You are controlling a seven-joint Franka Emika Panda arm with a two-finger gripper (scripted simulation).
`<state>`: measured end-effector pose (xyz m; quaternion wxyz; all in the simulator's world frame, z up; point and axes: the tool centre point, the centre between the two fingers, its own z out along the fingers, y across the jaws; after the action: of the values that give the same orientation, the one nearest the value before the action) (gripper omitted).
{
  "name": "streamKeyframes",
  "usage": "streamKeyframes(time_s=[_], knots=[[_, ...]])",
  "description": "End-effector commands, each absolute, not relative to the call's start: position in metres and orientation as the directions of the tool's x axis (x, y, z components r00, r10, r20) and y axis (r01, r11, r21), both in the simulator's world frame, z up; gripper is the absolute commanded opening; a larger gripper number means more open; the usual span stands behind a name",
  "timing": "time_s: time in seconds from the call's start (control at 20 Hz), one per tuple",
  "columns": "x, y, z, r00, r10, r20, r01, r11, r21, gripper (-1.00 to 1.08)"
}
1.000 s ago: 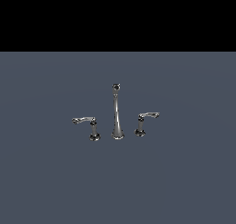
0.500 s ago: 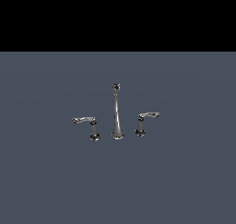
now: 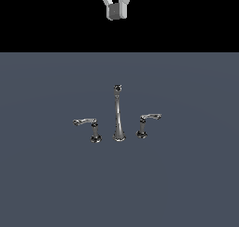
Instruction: Turn on the faucet by rotating a designated handle.
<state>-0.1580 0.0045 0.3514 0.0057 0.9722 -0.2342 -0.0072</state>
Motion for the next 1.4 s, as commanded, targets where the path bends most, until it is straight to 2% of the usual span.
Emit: streamKeyframes(time_s=[0.0,0.7,1.35], knots=[[-0.144,0.002,0.332,0.856,-0.517,-0.01,-0.517,-0.856,0.013,-1.0],[-0.074,-0.028,0.23,0.618,-0.786,-0.006,-0.786,-0.618,0.007,-1.0],[-0.022,-0.078,0.139,0.329,-0.944,0.0,-0.944,-0.329,0.004,-1.0]])
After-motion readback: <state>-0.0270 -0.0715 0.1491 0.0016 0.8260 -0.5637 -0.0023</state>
